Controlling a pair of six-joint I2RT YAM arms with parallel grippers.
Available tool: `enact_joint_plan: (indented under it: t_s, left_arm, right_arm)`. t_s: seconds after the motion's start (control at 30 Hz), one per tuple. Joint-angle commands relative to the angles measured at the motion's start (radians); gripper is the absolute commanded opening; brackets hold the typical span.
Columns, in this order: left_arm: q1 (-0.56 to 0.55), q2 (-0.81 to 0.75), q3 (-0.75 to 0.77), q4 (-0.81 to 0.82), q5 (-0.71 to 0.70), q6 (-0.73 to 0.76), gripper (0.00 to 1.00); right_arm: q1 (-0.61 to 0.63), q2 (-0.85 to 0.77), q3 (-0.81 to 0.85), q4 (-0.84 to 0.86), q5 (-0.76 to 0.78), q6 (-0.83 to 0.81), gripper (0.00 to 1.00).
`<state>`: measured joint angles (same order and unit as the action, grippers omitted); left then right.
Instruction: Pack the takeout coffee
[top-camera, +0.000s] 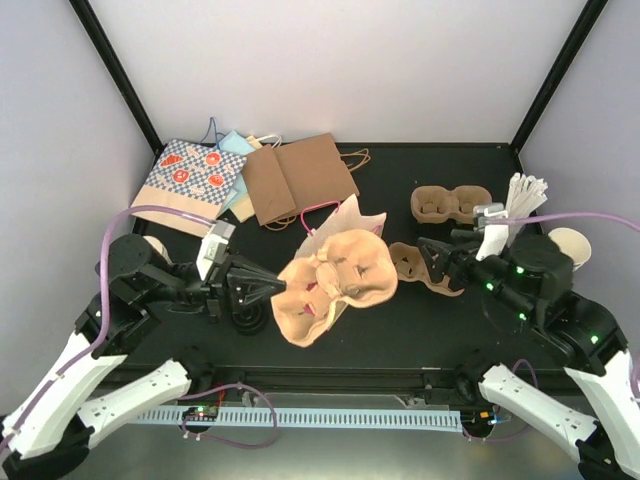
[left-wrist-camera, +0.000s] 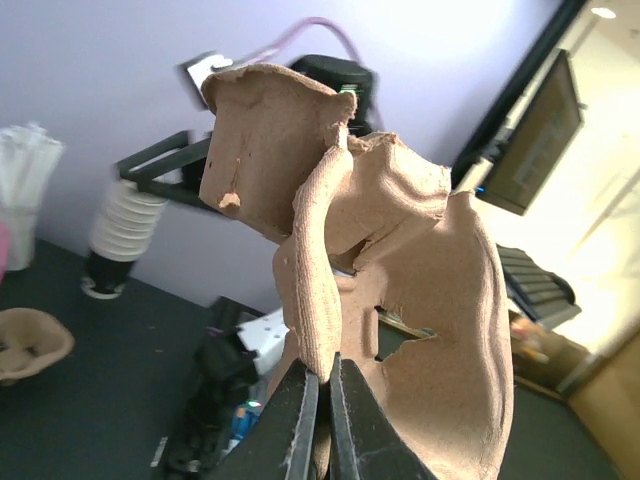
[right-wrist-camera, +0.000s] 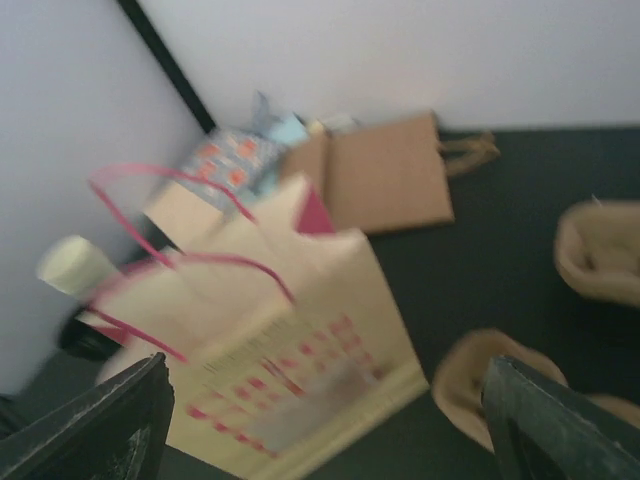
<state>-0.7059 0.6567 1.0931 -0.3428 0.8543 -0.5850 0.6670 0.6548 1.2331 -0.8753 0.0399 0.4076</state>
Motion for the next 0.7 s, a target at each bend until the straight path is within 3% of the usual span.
enact_joint_plan:
  t_s: [0.0,0.1,0.2,0.47,0.67]
  left_arm:
    - [-0.147,0.042,0.017,0.109,-0.074,-0.015,0.02]
    - [-0.213,0.094,0.048,0.084,-0.14,0.037,0.02]
    - [-0.219,0.138,0.069,0.057,-0.168,0.065,0.02]
    - [-0.228,0.25,0.109,-0.193,-0.208,0.215,0.02]
    - [-0.283,0.285,0.06,-0.255,-0.305,0.278,0.02]
  right_arm:
    - [-0.004,-0.018,-0.079,-0.152,0.123,0.136,0.89]
    - [-0.004,-0.038,-0.107,-0.14,0.078,0.222,0.96]
    - [-0.003,-0.066,-0.114,-0.104,-0.011,0.192,1.0]
    - [-0.003,-0.039,0.01,-0.278,-0.007,0.126,1.0]
    - [-0.003,-0.018,0.103,-0.372,-0.062,0.129,0.92]
